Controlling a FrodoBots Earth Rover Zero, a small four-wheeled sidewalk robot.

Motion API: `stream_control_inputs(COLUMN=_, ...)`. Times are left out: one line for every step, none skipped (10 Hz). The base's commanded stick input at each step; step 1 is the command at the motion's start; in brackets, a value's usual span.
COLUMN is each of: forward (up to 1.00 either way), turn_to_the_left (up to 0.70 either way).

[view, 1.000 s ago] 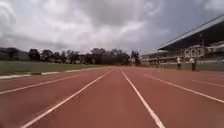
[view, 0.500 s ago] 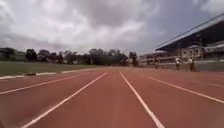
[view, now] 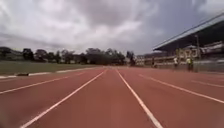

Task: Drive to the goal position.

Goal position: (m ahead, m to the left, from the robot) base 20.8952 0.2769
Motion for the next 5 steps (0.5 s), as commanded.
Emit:
stream_control_inputs(forward=0.60, turn_to_the_left=-0.15)
stream_control_inputs(forward=0.60, turn_to_the_left=-0.15)
stream_control_inputs(forward=0.60, turn_to_the_left=-0.15)
stream_control_inputs(forward=0.60, turn_to_the_left=-0.15)
stream_control_inputs(forward=0.60, turn_to_the_left=-0.15)
